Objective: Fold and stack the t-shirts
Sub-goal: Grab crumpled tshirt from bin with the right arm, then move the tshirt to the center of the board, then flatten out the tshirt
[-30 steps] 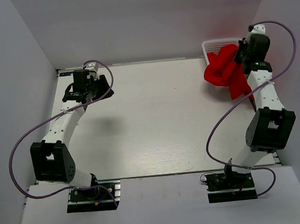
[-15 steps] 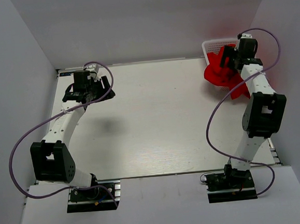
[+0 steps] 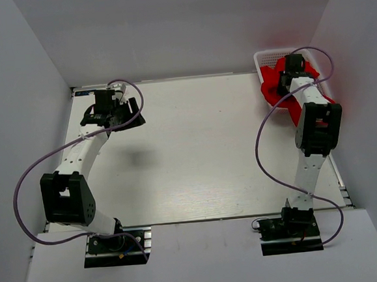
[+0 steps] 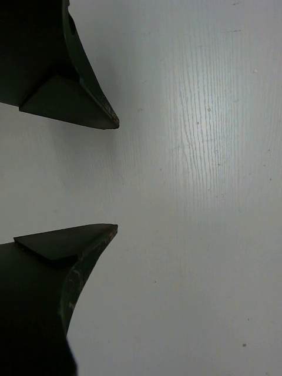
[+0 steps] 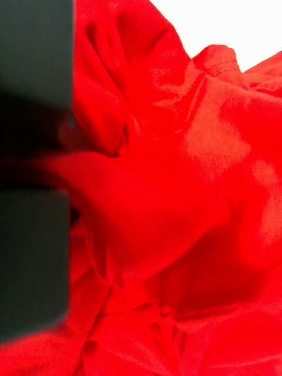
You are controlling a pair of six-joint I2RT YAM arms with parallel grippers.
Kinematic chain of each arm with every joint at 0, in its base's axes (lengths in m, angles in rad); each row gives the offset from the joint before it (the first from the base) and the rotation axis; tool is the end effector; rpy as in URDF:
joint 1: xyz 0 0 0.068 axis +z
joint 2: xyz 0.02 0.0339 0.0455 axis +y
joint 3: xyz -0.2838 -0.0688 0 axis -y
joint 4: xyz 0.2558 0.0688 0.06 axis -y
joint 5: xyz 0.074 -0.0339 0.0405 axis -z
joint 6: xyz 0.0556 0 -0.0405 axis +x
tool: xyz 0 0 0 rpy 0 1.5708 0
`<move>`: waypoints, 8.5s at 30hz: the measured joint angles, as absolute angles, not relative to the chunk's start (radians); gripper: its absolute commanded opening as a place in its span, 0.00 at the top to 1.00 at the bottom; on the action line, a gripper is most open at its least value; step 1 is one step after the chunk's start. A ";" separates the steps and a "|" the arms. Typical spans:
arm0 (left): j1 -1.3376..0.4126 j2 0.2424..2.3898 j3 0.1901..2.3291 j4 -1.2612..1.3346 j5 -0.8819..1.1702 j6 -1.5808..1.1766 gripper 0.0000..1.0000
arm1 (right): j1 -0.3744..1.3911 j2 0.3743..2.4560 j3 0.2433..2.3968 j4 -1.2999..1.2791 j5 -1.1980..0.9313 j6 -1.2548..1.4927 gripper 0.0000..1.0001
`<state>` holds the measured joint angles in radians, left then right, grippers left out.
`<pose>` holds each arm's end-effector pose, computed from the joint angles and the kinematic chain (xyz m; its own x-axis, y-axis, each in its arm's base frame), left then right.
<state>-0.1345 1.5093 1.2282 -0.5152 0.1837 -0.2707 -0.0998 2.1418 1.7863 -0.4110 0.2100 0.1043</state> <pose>0.3504 -0.0577 0.2915 -0.7516 -0.1636 -0.6390 0.0596 0.9479 -0.3128 0.5228 -0.0640 0.2304 -0.6607 0.1685 -0.7315 0.3174 0.9458 -0.0688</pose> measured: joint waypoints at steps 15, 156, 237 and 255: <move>-0.134 1.513 1.237 -0.485 0.202 -0.270 0.28 | -0.089 1.847 1.907 -0.351 0.157 0.156 1.00; -0.569 1.642 2.004 -0.539 -0.069 0.060 1.00 | 0.420 1.285 1.579 -0.107 0.120 -0.122 1.00; -0.923 1.884 1.266 -0.696 0.154 -0.446 0.85 | 0.302 1.564 1.036 -0.226 0.179 0.239 0.11; -0.900 1.603 1.352 -0.832 -0.155 -0.507 1.00 | 0.285 1.729 1.073 -0.137 0.041 -0.081 0.12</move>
<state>-0.8997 1.6028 1.3518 -0.8318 -0.1551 -0.5068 0.2852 1.7294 1.0725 -0.1371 0.0406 -0.0807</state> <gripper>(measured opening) 0.026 0.893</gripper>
